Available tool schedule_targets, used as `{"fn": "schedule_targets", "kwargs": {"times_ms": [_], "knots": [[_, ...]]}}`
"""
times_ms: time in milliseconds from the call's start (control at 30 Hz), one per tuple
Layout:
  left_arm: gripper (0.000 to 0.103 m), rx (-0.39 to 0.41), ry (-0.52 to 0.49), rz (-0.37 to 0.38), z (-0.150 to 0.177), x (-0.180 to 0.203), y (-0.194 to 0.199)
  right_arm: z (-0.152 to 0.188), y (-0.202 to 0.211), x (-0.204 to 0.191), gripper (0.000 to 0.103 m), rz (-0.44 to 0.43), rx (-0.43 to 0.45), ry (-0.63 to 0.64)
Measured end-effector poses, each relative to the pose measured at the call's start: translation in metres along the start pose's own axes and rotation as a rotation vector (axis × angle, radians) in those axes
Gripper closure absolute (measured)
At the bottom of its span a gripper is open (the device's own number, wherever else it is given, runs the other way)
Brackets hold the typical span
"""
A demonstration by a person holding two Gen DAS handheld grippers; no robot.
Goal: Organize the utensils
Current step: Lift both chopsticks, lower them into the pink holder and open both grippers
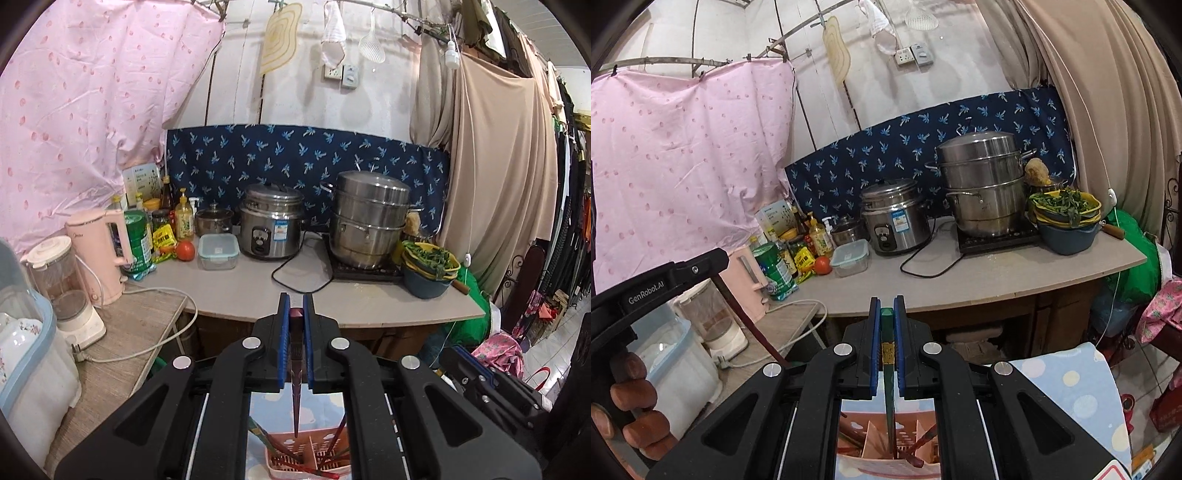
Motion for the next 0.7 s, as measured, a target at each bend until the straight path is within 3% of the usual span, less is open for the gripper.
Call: {"fn": "schedule_targets", "kwargs": {"times_ms": [367, 700], "knots": [[0.096, -0.119, 0.018, -0.01, 0.061, -0.017, -0.023, 0.05, -0.021, 0.004, 0.096, 0.015, -0.101, 0.027], [0.096, -0.163, 0.028, -0.017, 0.091, -0.02, -0.029, 0.059, -0.019, 0.011, 0.092, 0.036, -0.11, 0.025]]}}
Point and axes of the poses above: each gripper's, at about its wrist camera, not at the fingertips, and y roughly against the way its jaws point, x to its right, z to its underside, the point moved 8 cm from there along -y, roughly the way its jaws point, and after that the axes turned 14 degrees about x, right-handed, at the moved point
